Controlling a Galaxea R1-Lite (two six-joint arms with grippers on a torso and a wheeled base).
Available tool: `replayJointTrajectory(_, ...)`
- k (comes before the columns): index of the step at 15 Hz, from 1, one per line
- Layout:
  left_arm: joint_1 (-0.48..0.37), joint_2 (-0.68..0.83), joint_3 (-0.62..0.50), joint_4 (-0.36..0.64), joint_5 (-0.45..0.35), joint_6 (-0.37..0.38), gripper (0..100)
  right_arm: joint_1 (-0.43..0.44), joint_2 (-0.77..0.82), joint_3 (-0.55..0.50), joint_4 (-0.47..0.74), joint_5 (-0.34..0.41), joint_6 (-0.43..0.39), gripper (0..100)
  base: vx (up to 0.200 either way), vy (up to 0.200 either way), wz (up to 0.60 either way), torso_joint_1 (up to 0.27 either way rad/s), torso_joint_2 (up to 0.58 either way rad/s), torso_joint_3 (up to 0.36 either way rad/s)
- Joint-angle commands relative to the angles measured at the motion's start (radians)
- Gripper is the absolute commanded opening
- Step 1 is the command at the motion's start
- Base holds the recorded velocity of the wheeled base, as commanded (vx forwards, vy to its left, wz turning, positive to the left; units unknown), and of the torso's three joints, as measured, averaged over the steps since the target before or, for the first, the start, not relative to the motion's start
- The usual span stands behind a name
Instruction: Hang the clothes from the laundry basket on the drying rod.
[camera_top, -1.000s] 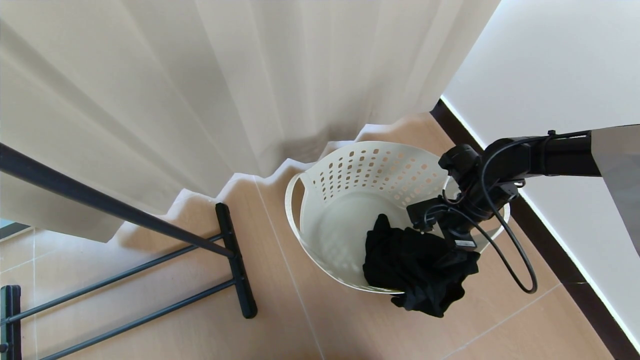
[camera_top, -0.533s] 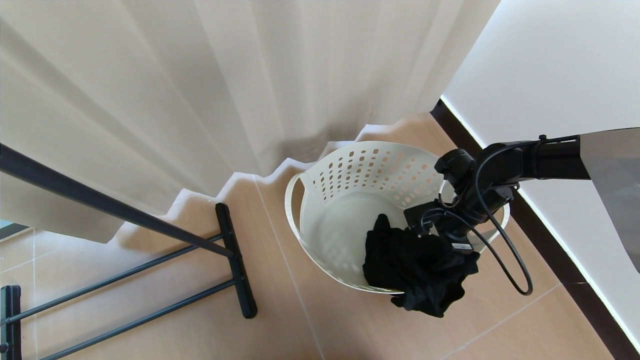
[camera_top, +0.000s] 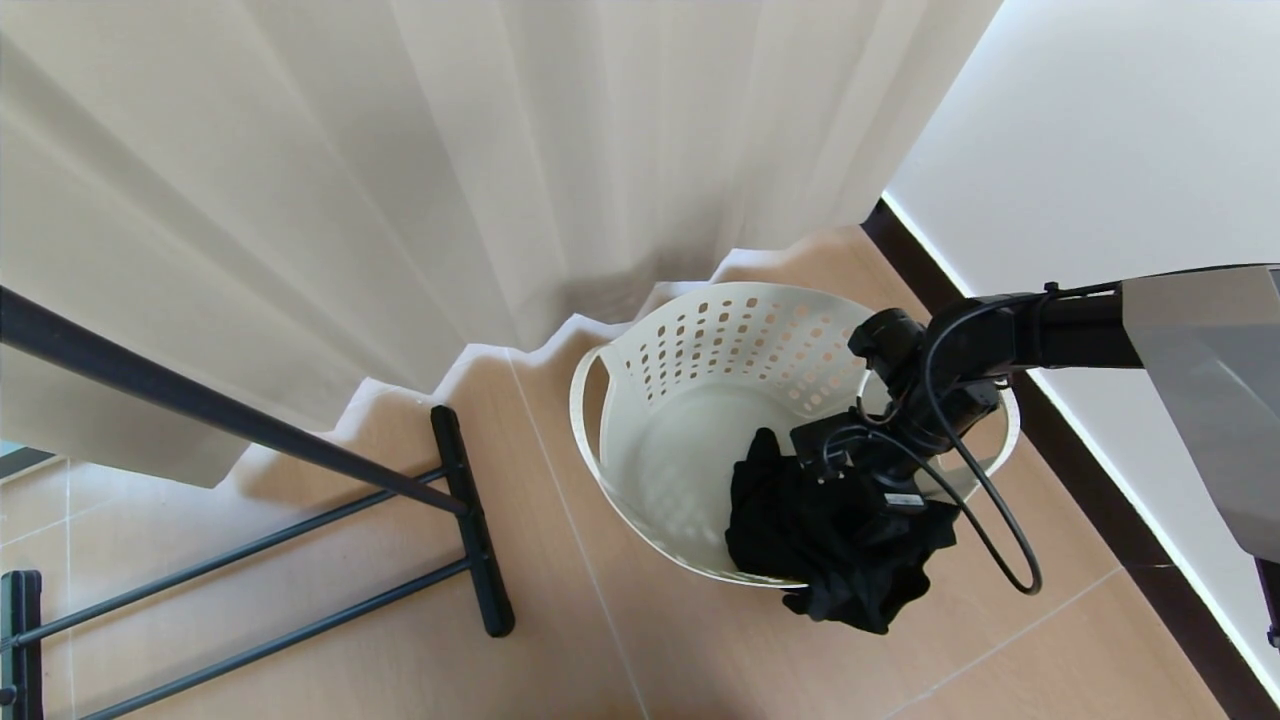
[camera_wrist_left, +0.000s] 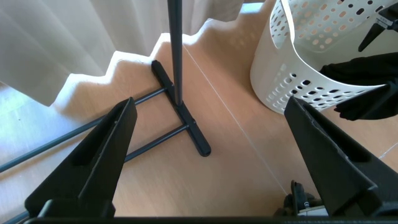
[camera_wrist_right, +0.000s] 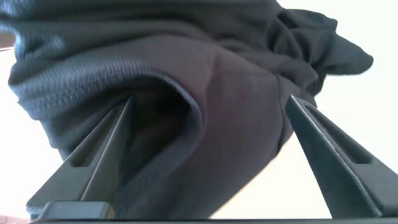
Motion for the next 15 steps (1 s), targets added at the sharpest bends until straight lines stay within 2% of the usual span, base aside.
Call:
replayJointTrajectory(1, 0.0, 0.001, 0.0, 0.0, 0.0, 0.0, 100, 0.004, 0.015, -0.005, 0.0, -0.001, 0.008, 100, 0.0, 0.0, 0.0, 0.0, 0.0, 0.0)
replayJointTrajectory(12, 0.0, 0.001, 0.0, 0.0, 0.0, 0.0, 100, 0.009, 0.046, -0.022, 0.002, -0.004, 0.014, 100, 0.0, 0.0, 0.0, 0.0, 0.0, 0.0)
replayJointTrajectory(13, 0.0, 0.001, 0.0, 0.0, 0.0, 0.001, 100, 0.007, 0.046, -0.022, 0.002, -0.004, 0.014, 0, 0.0, 0.0, 0.0, 0.0, 0.0, 0.0)
replayJointTrajectory(15, 0.0, 0.001, 0.0, 0.0, 0.0, 0.001, 100, 0.009, 0.044, -0.022, 0.002, -0.003, 0.014, 0, 0.0, 0.0, 0.0, 0.0, 0.0, 0.0)
